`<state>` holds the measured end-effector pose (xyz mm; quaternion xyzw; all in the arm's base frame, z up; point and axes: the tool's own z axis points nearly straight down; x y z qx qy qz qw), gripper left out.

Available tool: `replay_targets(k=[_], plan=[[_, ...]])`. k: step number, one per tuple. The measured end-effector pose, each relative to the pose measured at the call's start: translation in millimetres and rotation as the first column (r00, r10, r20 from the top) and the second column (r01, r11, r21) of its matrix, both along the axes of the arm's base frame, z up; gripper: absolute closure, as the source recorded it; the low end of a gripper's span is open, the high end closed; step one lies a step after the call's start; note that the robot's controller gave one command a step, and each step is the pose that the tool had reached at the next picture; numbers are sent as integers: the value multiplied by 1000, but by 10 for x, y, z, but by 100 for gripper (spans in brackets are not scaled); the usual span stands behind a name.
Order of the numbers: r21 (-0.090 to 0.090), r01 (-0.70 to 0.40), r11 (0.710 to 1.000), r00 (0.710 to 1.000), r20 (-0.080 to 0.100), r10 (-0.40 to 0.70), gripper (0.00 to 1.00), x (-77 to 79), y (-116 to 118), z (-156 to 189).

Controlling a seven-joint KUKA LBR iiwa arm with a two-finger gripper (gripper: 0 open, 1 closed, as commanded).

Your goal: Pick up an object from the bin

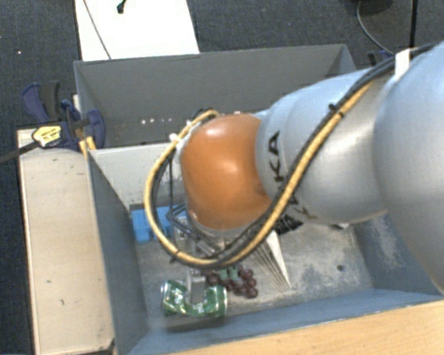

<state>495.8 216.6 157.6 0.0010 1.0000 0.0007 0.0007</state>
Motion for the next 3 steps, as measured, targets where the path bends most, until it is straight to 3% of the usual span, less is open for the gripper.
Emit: replay_targets(k=[1, 2, 3], plan=[[1, -47, 999, 999, 1, 47, 0, -102, -67, -438], [1, -302, 953, 953, 0, 302, 100, -14, -98, -851], [1, -300, 954, 954, 0, 300, 100, -14, -98, -851]])
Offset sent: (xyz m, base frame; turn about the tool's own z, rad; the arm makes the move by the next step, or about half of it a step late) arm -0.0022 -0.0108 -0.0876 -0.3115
